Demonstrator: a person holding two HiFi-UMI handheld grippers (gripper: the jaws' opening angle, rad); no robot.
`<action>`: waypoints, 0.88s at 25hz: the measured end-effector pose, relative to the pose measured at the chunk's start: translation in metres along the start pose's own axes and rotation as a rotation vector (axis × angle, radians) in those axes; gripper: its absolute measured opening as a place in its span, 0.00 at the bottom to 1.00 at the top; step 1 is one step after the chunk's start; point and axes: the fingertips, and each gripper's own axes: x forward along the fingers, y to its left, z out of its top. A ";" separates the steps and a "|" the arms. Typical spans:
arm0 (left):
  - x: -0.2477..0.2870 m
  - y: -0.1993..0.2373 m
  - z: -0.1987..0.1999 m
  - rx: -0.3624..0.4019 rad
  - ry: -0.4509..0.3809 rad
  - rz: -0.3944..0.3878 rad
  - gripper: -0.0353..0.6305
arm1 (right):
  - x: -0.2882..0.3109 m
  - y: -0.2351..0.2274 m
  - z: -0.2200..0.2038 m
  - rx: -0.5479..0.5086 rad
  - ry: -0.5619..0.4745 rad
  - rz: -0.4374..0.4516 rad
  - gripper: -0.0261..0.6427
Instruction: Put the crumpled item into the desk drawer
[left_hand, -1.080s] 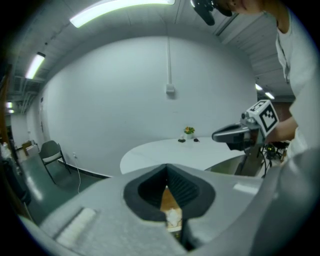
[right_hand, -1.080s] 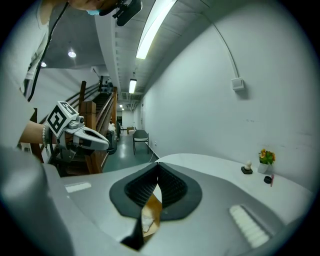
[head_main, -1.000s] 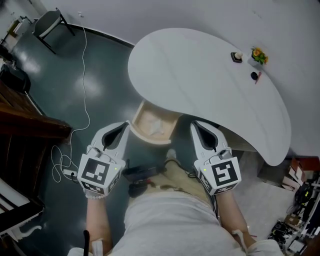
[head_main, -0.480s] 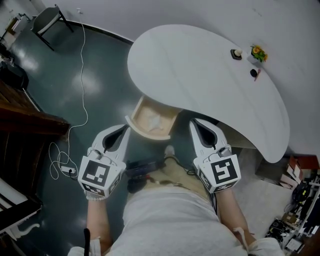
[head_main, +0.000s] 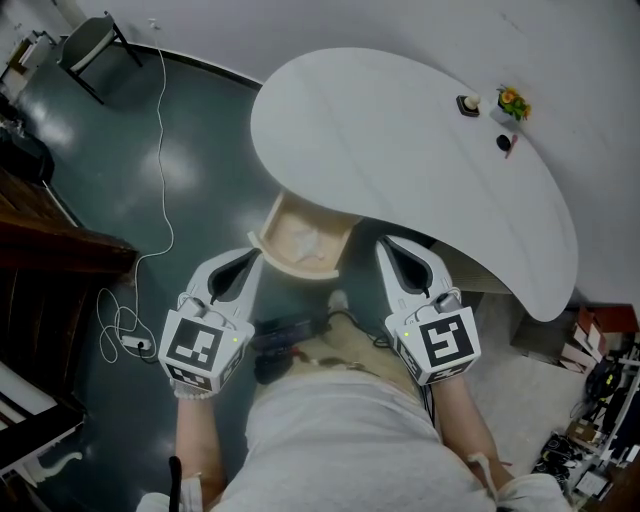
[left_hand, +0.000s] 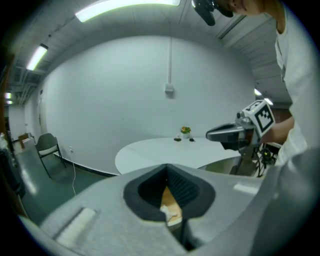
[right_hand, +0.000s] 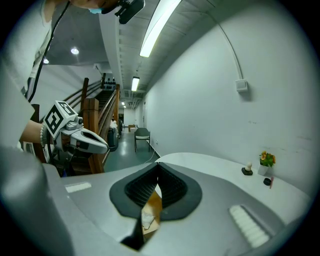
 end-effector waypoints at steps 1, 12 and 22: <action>0.000 0.000 0.000 0.000 -0.001 -0.001 0.05 | 0.000 0.000 0.000 -0.001 -0.001 0.000 0.05; 0.003 0.000 0.003 -0.002 -0.002 -0.008 0.05 | 0.001 0.002 0.003 -0.004 -0.005 -0.001 0.05; 0.004 -0.002 0.005 0.007 -0.008 -0.017 0.05 | -0.002 0.003 0.002 -0.009 0.000 -0.008 0.05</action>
